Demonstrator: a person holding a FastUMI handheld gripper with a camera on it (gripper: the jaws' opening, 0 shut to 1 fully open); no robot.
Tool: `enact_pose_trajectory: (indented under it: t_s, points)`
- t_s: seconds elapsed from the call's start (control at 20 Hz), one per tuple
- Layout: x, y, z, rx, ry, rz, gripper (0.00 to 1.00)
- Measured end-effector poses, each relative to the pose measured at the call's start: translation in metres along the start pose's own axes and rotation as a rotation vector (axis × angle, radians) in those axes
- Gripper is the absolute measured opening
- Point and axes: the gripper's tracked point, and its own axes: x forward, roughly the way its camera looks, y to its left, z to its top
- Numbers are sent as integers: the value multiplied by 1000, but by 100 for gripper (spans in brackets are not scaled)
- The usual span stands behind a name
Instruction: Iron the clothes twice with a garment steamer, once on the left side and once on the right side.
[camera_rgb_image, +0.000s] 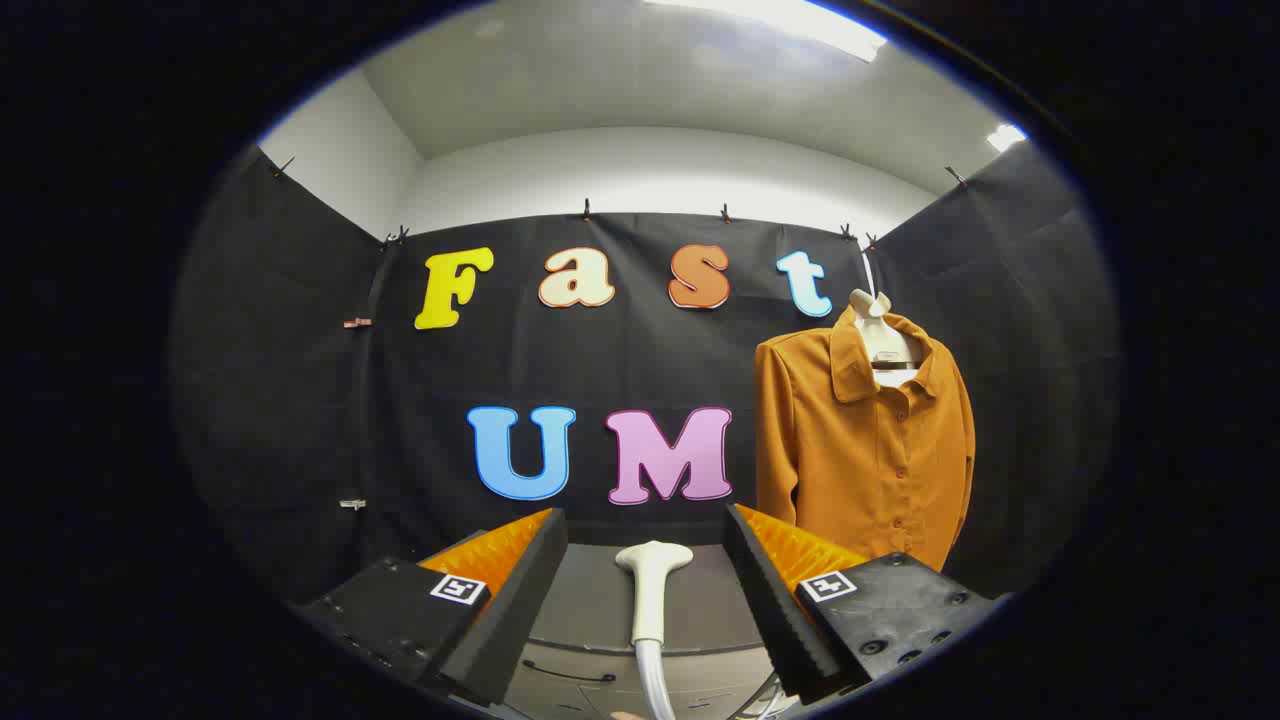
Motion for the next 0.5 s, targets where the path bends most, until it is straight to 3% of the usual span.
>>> enact_pose_trajectory:
  t_s: [0.5]
  points:
    - [-8, 13, 14, -11, -40, 33, 98]
